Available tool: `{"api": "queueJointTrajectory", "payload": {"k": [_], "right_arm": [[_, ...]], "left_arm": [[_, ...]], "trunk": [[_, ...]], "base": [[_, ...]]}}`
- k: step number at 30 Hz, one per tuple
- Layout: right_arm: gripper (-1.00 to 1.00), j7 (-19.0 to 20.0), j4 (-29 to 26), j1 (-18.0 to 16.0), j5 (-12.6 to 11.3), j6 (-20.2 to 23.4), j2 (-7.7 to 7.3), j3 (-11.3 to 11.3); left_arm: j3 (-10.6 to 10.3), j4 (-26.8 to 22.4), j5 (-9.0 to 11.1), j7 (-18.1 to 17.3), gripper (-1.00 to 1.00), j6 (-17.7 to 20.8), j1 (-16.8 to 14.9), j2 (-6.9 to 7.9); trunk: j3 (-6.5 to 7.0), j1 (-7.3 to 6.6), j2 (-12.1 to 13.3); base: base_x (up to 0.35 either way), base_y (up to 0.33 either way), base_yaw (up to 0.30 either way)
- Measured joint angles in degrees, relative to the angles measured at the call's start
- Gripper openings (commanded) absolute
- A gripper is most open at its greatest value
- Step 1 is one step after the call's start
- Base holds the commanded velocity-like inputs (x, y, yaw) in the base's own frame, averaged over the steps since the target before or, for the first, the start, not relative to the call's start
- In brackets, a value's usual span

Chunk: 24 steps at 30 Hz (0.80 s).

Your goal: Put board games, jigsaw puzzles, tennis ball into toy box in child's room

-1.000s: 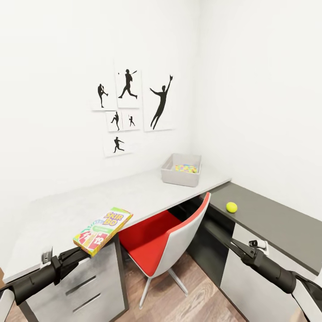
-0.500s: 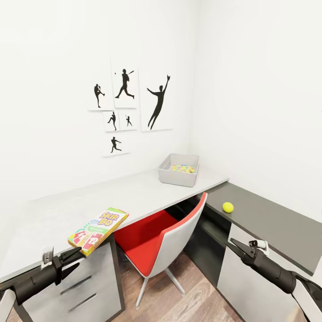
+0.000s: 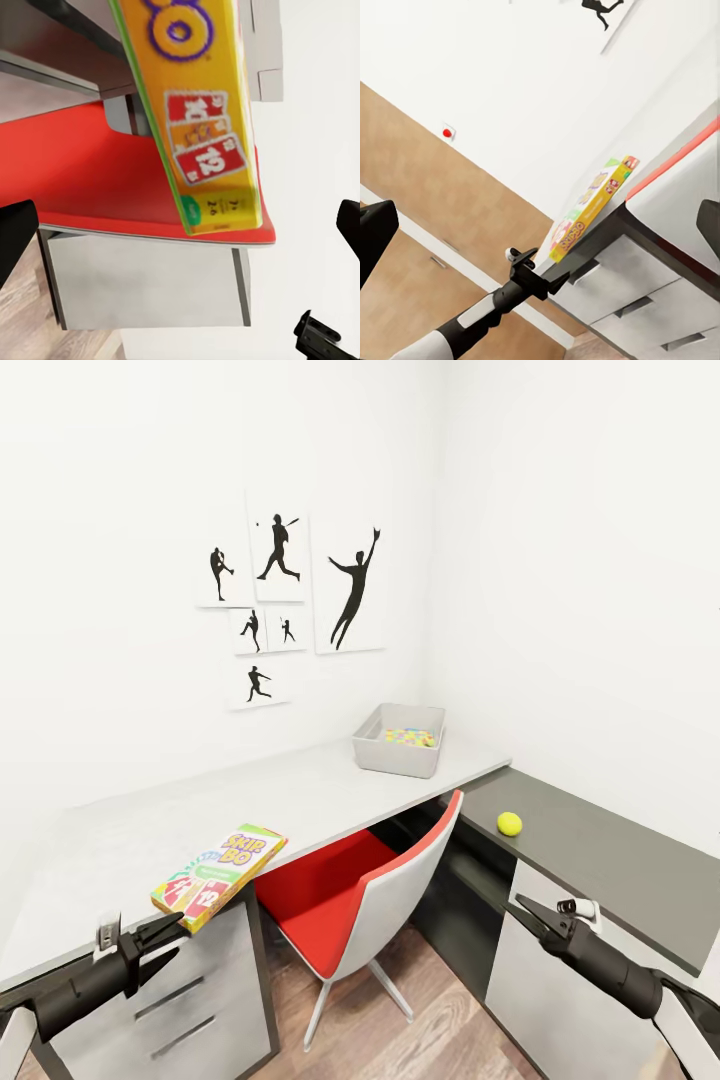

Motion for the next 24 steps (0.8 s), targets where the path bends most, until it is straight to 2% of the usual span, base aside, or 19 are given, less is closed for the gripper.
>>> {"api": "queueJointTrajectory", "payload": {"k": [24], "right_arm": [[1.00,0.02,0.24,0.00,0.00,-0.02,0.00,-0.05]], "left_arm": [[-0.01,0.00,0.00,0.00,1.00,0.01,-0.04,-0.04]], "trunk": [[0.00,0.00,0.00]], "base": [[0.000,-0.004,0.000]]}}
